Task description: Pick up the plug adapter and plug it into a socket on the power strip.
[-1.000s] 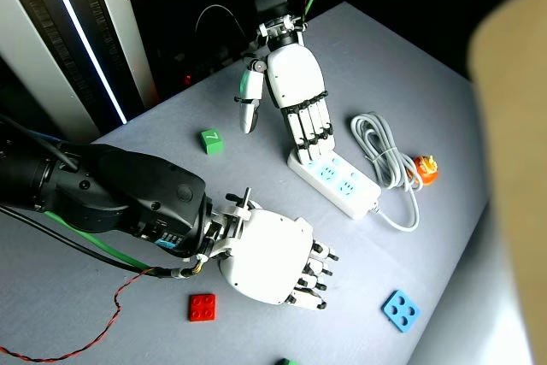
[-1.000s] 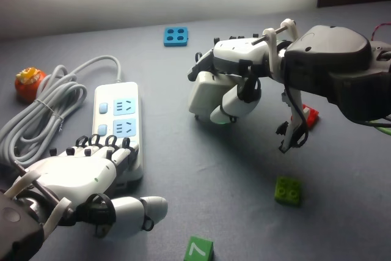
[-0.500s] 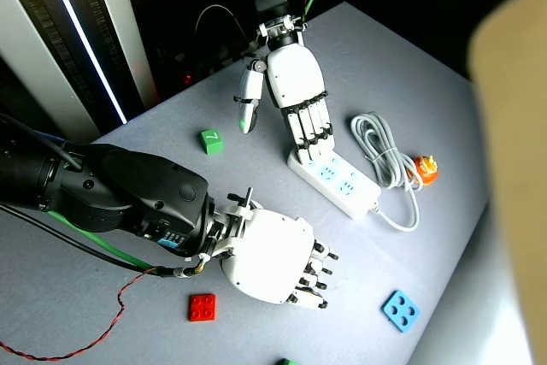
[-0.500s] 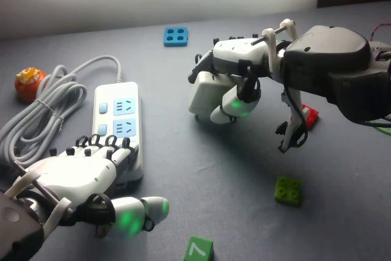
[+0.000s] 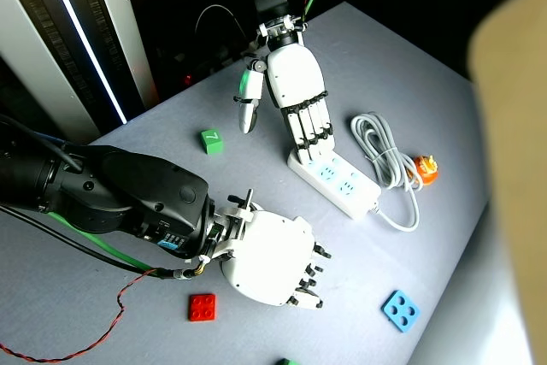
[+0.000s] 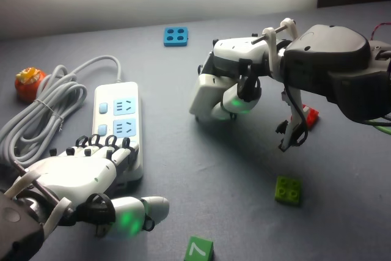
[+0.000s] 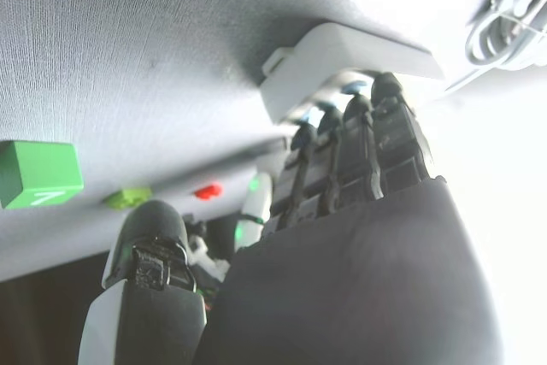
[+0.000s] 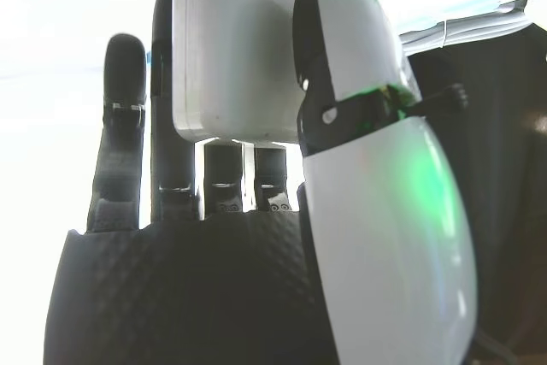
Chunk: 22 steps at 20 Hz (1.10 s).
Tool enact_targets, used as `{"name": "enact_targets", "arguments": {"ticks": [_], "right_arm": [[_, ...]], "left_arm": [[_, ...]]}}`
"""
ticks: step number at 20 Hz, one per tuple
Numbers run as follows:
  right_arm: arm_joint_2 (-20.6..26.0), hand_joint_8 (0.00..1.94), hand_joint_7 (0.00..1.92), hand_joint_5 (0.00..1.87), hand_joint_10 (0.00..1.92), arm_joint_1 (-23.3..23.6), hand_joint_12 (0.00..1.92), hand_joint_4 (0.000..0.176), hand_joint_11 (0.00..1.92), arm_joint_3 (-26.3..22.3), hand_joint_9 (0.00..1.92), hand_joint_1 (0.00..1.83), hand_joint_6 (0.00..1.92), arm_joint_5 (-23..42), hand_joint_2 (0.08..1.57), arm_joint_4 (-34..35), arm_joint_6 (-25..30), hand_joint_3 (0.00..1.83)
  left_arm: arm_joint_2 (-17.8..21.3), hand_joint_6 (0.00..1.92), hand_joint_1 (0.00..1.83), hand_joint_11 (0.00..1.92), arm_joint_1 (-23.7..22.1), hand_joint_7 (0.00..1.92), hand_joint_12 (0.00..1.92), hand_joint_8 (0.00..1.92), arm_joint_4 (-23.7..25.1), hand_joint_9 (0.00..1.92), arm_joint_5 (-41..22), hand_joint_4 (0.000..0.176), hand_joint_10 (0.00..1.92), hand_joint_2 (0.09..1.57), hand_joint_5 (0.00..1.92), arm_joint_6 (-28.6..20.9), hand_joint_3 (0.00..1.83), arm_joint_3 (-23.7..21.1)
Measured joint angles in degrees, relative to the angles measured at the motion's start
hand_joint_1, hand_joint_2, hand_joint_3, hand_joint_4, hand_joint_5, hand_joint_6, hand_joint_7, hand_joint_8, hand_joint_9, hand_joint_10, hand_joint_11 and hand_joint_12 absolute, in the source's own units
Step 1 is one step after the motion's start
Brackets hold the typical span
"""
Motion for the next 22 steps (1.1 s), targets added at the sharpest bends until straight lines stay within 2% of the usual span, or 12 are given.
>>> {"name": "enact_targets", "arguments": {"ticks": [1,2,5,8,12,14,16,19,22], "right_arm": [[-0.07,0.82,1.09,0.90,1.23,-0.22,1.33,0.000,0.48,0.02,0.84,1.37,1.01,-0.02,1.11,-0.09,-0.02,0.00],[-0.07,0.89,1.07,0.95,1.26,-0.31,1.34,0.000,0.49,0.02,0.82,1.37,0.96,0.04,1.11,-0.09,0.17,0.00],[-0.07,0.86,1.08,1.03,1.22,-0.42,1.32,0.000,0.54,0.02,0.84,1.38,0.89,-0.02,1.10,-0.04,0.26,0.00],[0.22,0.90,1.05,0.99,1.23,-0.42,1.33,0.000,0.53,0.00,0.84,1.37,0.96,-0.44,1.11,-0.09,-0.24,0.00],[2.19,0.92,1.04,0.99,1.23,0.09,1.35,0.000,0.53,-1.70,0.83,1.37,0.96,-1.29,1.11,-0.07,-3.85,0.00],[3.96,0.85,1.07,1.00,1.21,1.11,1.33,0.000,0.55,-3.19,0.85,1.37,0.95,-1.84,1.10,-0.02,-7.61,0.00],[5.11,0.89,1.05,0.99,1.23,2.86,1.34,0.000,0.53,-4.28,0.83,1.37,0.97,-1.57,1.11,-0.15,-12.24,0.00],[5.42,0.90,1.04,0.97,1.25,4.74,1.35,0.000,0.53,-5.16,0.83,1.37,1.01,-1.25,1.11,-0.02,-15.80,0.00],[5.03,0.96,1.00,0.95,1.29,7.02,1.36,0.000,0.50,-6.05,0.80,1.37,1.03,1.05,1.13,0.44,-23.78,0.00]], "left_arm": [[0.00,0.00,0.00,0.00,0.00,0.00,0.00,0.00,0.00,0.00,-0.02,0.000,0.00,1.22,0.00,-0.02,0.00,0.00],[0.00,0.00,0.00,0.00,-0.02,0.00,0.00,0.00,0.00,0.00,0.00,0.000,0.00,1.23,0.00,-0.04,0.00,0.02],[0.00,0.00,0.00,0.00,-0.15,0.02,0.00,0.01,-0.07,0.00,0.04,0.000,0.00,1.22,0.00,-0.13,0.00,0.02],[0.00,0.00,0.00,0.00,-0.15,0.01,0.00,0.00,-0.07,0.00,0.07,0.000,0.00,1.23,0.00,-0.20,0.00,0.02],[0.00,0.00,0.00,0.00,-0.20,0.01,0.00,0.00,-0.07,0.00,0.09,0.000,0.00,1.23,0.00,-0.26,0.00,0.02],[0.00,0.00,0.00,0.00,-0.20,0.01,0.00,0.00,-0.13,0.00,0.04,0.000,0.00,1.23,0.00,-0.26,0.00,0.00],[0.00,0.00,0.00,0.00,-0.26,0.02,0.00,0.01,-0.20,0.00,0.04,0.000,0.00,1.22,0.00,-0.28,0.00,0.02],[0.00,0.00,0.00,0.00,-0.48,0.00,0.00,0.00,-0.28,0.00,0.09,0.000,0.00,1.23,0.00,-0.31,0.00,0.02],[0.00,0.00,0.00,0.00,-0.48,0.01,0.00,0.00,-0.28,0.00,0.09,0.000,0.00,1.23,0.00,-0.28,0.00,0.02]]}}
